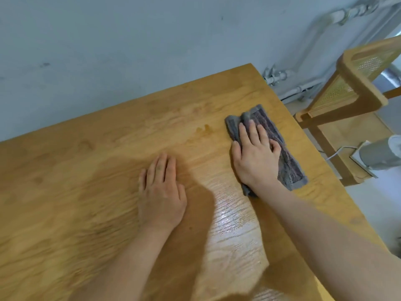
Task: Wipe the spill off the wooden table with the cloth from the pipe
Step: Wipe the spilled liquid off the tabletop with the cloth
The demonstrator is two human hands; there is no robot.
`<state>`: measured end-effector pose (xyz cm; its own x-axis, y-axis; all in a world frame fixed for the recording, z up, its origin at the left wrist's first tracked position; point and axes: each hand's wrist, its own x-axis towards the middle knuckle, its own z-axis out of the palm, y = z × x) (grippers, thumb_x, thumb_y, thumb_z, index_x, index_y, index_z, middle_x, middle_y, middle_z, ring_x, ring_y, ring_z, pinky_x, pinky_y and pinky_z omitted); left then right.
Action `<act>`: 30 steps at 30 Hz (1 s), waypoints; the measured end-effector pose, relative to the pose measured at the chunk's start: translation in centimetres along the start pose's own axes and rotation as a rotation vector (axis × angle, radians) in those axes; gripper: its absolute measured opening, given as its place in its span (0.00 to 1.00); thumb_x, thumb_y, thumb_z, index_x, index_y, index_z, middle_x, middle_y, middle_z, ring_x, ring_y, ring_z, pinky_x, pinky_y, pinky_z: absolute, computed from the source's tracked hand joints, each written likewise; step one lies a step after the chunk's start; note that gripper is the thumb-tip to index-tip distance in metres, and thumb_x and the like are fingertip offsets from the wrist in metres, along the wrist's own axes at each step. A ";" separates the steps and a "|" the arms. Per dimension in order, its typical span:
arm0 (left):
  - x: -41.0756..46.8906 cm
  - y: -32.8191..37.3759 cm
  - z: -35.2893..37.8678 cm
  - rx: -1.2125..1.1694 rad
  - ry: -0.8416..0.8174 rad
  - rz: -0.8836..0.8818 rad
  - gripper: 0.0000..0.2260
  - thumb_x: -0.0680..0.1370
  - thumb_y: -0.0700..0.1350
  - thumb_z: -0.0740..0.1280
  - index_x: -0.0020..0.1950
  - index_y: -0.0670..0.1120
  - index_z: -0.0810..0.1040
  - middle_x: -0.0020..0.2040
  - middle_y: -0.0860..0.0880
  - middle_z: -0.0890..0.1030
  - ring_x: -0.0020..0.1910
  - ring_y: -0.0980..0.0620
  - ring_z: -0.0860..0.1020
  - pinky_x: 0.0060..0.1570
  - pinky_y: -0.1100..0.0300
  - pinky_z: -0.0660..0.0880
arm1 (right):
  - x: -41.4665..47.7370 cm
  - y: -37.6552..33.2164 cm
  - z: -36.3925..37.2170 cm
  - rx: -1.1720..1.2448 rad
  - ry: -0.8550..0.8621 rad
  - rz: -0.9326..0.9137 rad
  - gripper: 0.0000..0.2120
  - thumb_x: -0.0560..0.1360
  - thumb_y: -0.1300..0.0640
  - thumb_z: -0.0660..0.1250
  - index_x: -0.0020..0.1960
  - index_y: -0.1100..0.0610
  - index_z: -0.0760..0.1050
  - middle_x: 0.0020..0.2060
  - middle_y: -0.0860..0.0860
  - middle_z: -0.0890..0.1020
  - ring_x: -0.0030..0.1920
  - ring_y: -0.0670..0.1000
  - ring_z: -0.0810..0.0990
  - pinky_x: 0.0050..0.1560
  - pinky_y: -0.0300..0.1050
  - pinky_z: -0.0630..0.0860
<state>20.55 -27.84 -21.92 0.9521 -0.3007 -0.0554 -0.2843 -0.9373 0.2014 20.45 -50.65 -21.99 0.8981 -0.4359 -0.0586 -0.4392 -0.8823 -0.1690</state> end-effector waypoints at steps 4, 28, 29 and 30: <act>-0.2 -0.1 0.3 -0.047 0.064 0.016 0.25 0.76 0.47 0.51 0.70 0.42 0.69 0.72 0.42 0.69 0.71 0.43 0.66 0.70 0.44 0.59 | -3.6 -8.1 1.9 0.069 -0.076 -0.310 0.25 0.82 0.44 0.47 0.78 0.47 0.59 0.79 0.47 0.57 0.78 0.50 0.52 0.73 0.59 0.49; 0.8 -2.8 -0.8 -0.310 0.181 0.063 0.10 0.69 0.35 0.57 0.41 0.42 0.77 0.59 0.43 0.78 0.58 0.40 0.75 0.59 0.50 0.68 | -13.1 -6.0 2.4 0.089 -0.131 -0.516 0.25 0.81 0.47 0.52 0.77 0.49 0.62 0.77 0.47 0.61 0.78 0.49 0.55 0.75 0.57 0.55; 1.8 -3.7 -1.1 -0.289 0.171 0.080 0.11 0.71 0.35 0.57 0.46 0.43 0.78 0.59 0.43 0.78 0.58 0.41 0.75 0.59 0.50 0.69 | -12.1 -5.9 2.3 0.075 -0.118 -0.532 0.25 0.80 0.47 0.53 0.77 0.48 0.62 0.77 0.47 0.61 0.78 0.49 0.55 0.74 0.57 0.55; 2.9 -4.6 -1.4 -0.251 0.172 0.065 0.13 0.73 0.36 0.58 0.52 0.43 0.78 0.61 0.43 0.77 0.60 0.40 0.73 0.61 0.47 0.70 | -10.9 -6.4 2.4 0.059 -0.101 -0.520 0.25 0.80 0.46 0.53 0.77 0.47 0.62 0.77 0.47 0.61 0.78 0.49 0.56 0.74 0.57 0.56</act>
<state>24.77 -24.15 -21.62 0.9438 -0.3047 0.1277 -0.3294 -0.8378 0.4354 13.51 -39.86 -22.60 0.9958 0.0788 -0.0468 0.0644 -0.9647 -0.2555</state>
